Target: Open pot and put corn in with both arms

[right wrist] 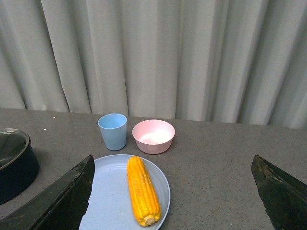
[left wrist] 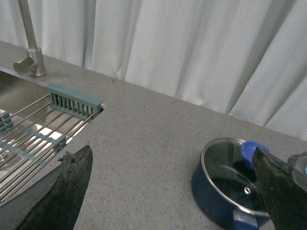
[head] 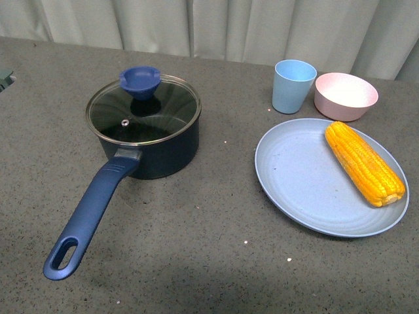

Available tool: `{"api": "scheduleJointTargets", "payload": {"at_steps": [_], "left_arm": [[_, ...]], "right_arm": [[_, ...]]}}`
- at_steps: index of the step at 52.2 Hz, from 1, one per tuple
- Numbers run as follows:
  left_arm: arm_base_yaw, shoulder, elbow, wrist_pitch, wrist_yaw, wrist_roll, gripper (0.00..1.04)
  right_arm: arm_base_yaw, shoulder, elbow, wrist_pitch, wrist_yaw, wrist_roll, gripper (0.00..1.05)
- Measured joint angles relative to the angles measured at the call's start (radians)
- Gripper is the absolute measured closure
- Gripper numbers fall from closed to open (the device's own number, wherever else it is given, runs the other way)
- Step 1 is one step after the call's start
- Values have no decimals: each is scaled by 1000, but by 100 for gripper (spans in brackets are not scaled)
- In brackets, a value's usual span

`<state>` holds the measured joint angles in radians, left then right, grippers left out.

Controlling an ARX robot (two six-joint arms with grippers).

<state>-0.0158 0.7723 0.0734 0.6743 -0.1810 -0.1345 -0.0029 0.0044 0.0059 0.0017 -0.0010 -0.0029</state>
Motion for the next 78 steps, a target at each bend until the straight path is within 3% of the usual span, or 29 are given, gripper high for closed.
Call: {"api": "scheduleJointTargets", "payload": {"at_steps": [9,26,46,78], "left_arm": [[-34,495,154,276,59,0,6],[-102,962,447,354,63,20,6],[-146,1221,709,344,139,59,6],[-269,1315,795,314,204,35,6]], "right_arm": [[0,0,0,0,0,0,9],[0,0,0,0,0,0,9],[0,0,0,0,0,0,9],[0,0,0,0,0,0,9]]}}
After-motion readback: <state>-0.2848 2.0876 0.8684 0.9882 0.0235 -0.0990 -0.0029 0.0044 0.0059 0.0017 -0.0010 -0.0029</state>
